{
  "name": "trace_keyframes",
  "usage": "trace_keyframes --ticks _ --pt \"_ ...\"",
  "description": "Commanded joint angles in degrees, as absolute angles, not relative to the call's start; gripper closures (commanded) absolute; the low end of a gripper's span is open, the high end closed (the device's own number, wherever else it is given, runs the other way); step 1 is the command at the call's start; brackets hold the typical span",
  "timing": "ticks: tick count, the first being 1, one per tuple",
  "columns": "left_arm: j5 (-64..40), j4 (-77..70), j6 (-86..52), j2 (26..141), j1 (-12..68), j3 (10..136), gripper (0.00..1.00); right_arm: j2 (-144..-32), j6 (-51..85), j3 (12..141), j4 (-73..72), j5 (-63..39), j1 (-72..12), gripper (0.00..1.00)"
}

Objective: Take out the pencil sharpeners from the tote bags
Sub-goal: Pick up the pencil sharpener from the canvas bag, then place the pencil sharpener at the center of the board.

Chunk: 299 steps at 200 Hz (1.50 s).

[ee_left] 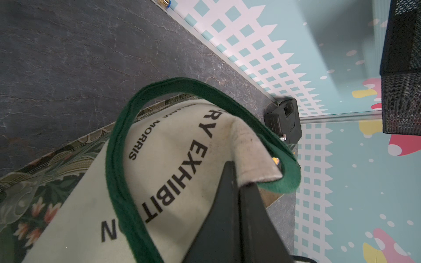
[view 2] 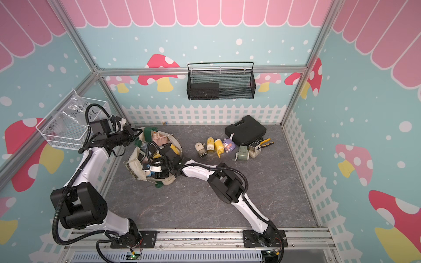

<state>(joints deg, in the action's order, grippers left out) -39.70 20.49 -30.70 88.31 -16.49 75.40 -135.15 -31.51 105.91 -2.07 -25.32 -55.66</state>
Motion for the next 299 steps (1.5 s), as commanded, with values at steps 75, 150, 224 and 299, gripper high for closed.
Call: trace_keyframes --ticks 75,150,224,299 --pt "-40.95 20.44 -31.22 89.01 -16.78 74.62 1.00 -118.83 -27.47 84.83 -15.73 -21.80 -54.91 0.47" --pt "-40.94 20.55 -31.20 88.90 -16.81 74.62 1.00 -103.51 -17.12 68.53 -27.23 -24.63 -50.26 0.49" --pt "-41.08 20.41 -31.29 88.78 -16.86 74.62 1.00 -88.62 -2.49 44.84 -45.07 -27.07 -42.32 0.49" --pt "-41.11 20.45 -31.29 88.64 -16.84 74.62 1.00 -95.62 5.19 33.49 -61.08 -22.63 -40.43 0.50"
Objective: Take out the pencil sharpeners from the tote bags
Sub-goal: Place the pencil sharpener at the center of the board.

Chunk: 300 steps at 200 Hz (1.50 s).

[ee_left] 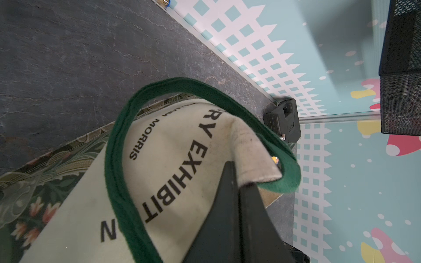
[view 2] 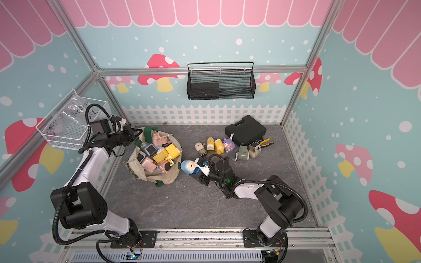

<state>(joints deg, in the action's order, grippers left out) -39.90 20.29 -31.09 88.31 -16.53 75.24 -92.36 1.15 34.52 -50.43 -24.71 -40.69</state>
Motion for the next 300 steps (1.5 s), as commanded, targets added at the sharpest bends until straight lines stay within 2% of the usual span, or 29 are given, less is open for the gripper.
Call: trace_keyframes --ticks 1,62,146,172,230,249,300 --pt "-41.08 20.42 -31.29 88.62 -16.86 74.62 1.00 -95.80 5.32 33.49 -61.30 -22.61 -40.43 0.50" --pt "-41.14 20.40 -31.32 88.59 -16.84 74.62 1.00 -106.54 13.46 35.06 -71.21 -16.63 -38.13 0.51" --pt "-41.23 20.51 -31.37 88.57 -16.90 74.61 1.00 -118.13 11.46 40.87 -74.31 -11.74 -37.67 0.51" --pt "-41.30 20.46 -31.38 88.60 -16.93 74.68 1.00 -119.61 12.36 41.45 -75.11 -13.06 -37.22 0.50" --pt "-41.38 20.41 -31.46 88.59 -17.06 74.71 1.00 -120.31 11.45 39.73 -76.65 -13.04 -37.20 0.26" --pt "-41.48 20.40 -31.46 88.59 -17.09 74.70 1.00 -120.36 11.16 39.86 -76.64 -13.62 -37.18 0.21" --pt "-41.35 20.47 -31.46 88.51 -17.05 74.62 1.00 -120.59 10.85 39.58 -76.68 -14.89 -37.20 0.21"
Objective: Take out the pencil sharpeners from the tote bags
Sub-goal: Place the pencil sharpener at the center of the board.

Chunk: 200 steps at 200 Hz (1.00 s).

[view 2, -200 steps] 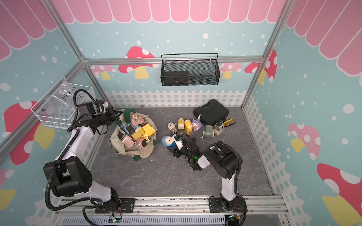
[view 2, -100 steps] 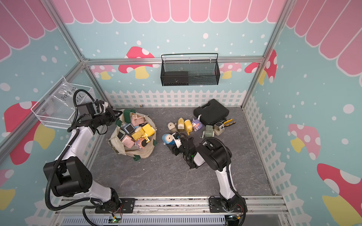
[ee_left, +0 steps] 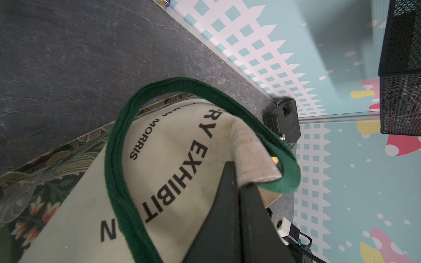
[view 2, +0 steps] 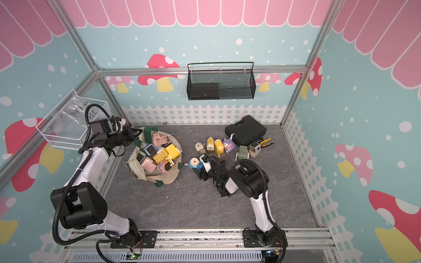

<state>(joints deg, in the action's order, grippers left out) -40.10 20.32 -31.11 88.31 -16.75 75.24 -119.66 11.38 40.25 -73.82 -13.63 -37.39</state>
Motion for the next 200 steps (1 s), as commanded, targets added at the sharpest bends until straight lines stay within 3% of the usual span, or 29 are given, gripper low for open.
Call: trace_keyframes --ticks 1,24,50,105,161,200 --pt "-41.37 20.43 -31.46 88.51 -17.05 74.62 1.00 -120.59 10.88 39.57 -76.66 -14.87 -37.19 0.21" --pt "-41.37 20.44 -31.46 88.51 -17.01 74.64 1.00 -118.97 10.37 38.39 -76.64 -15.27 -37.18 0.18" --pt "-41.40 20.46 -31.46 88.51 -17.11 74.62 1.00 -113.76 9.19 35.12 -76.26 -13.75 -37.25 0.06" --pt "-41.31 20.40 -31.55 88.51 -17.02 74.62 1.00 -98.68 6.06 28.18 -70.04 -11.51 -37.23 0.03" --pt "-41.35 20.43 -31.64 88.42 -16.97 74.53 1.00 -89.38 5.82 40.83 -44.01 -19.84 -39.29 0.20" --pt "-41.25 20.45 -31.73 88.42 -16.99 74.53 1.00 -90.50 4.48 53.01 -28.11 -20.17 -45.22 0.23"
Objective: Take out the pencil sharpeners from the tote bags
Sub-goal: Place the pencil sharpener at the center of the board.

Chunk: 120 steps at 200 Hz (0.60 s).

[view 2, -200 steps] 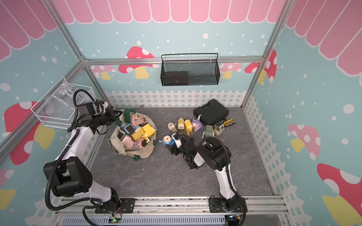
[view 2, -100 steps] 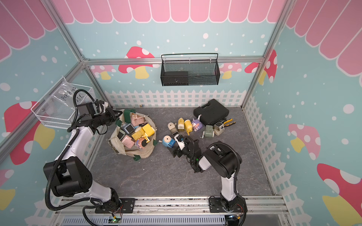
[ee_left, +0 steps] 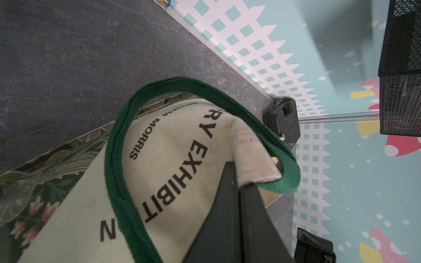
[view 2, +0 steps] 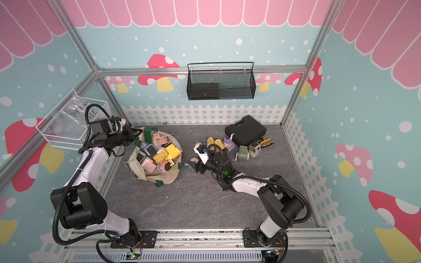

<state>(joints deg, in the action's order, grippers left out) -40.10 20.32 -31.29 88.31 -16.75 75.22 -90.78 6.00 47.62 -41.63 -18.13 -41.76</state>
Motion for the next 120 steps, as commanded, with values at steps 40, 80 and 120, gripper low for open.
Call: trace_keyframes --ticks 40,80,120 --pt "-41.48 20.40 -31.90 88.59 -17.03 74.62 1.00 -94.14 4.92 63.19 -20.22 -17.63 -50.45 0.27" --pt "-41.48 20.45 -31.81 88.51 -16.97 74.54 1.00 -102.10 6.06 74.95 -11.87 -12.79 -52.51 0.28" --pt "-41.57 20.22 -31.99 88.57 -16.99 74.53 1.00 -112.02 1.84 86.84 -2.77 -4.49 -52.97 0.26"
